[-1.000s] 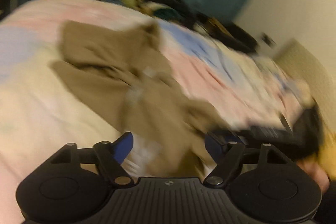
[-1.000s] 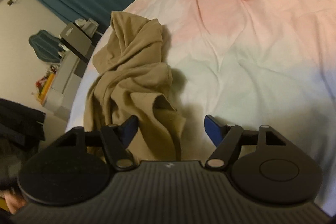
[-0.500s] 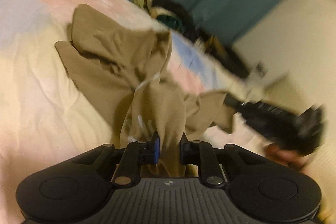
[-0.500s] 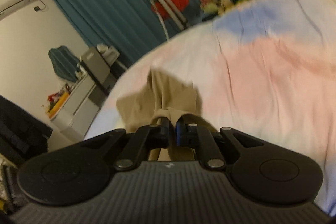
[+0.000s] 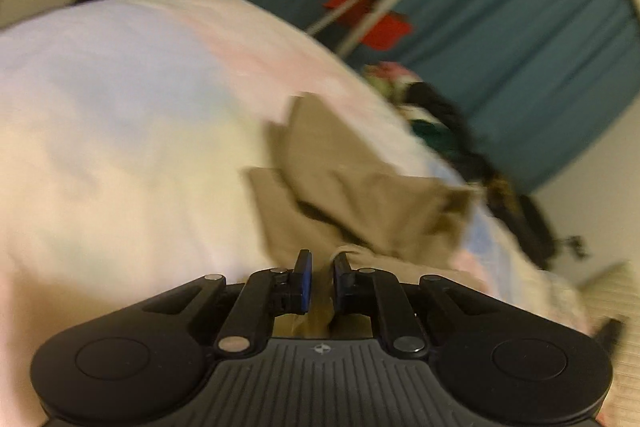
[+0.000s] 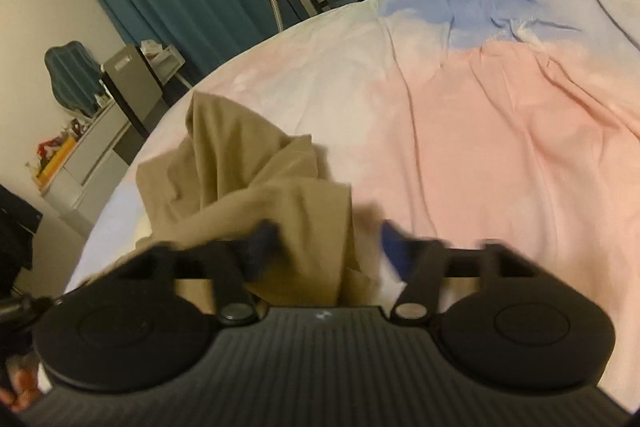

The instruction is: Fold clothes

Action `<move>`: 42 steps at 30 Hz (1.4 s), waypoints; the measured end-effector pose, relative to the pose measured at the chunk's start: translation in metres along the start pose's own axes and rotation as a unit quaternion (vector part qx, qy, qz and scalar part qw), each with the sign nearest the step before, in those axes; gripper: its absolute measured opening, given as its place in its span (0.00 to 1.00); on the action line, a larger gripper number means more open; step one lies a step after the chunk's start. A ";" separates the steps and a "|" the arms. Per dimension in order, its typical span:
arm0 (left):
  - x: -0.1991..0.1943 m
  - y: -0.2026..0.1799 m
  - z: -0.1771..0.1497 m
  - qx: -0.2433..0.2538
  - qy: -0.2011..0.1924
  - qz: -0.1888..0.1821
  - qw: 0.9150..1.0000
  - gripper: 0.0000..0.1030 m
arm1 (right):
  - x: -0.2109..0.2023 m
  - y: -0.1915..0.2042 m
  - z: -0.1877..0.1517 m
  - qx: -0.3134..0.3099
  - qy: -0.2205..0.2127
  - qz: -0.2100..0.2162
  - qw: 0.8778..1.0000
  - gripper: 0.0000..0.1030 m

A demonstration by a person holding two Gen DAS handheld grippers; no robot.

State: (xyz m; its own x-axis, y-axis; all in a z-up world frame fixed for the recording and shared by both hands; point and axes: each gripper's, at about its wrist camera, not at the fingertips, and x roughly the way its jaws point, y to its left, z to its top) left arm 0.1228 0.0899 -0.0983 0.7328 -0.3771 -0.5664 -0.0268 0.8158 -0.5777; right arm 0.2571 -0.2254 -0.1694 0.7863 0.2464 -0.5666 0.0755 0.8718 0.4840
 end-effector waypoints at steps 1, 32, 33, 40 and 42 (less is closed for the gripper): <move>0.000 0.002 0.002 -0.003 0.003 0.010 1.000 0.10 | -0.005 0.003 0.000 -0.005 -0.004 0.001 1.000 0.70; -0.084 0.030 -0.019 -0.030 -0.034 0.118 0.992 0.80 | 0.000 0.184 -0.136 -0.708 -0.070 0.165 0.683 0.67; -0.086 0.035 -0.016 -0.042 -0.043 0.126 0.990 0.80 | 0.005 0.188 -0.135 -0.704 -0.065 0.175 0.685 0.67; -0.097 0.057 -0.004 -0.099 -0.079 0.126 0.984 0.80 | 0.018 0.206 -0.098 -0.584 -0.091 0.208 0.779 0.67; -0.101 0.057 -0.001 -0.099 -0.093 0.119 0.984 0.80 | 0.015 0.209 -0.085 -0.555 -0.108 0.196 0.801 0.67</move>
State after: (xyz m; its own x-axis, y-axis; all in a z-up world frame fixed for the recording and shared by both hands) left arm 0.0465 0.1739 -0.0746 0.8009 -0.0841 -0.5929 -0.3309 0.7631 -0.5552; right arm 0.2324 -0.0037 -0.1339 0.7136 0.6187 -0.3286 -0.7002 0.6152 -0.3624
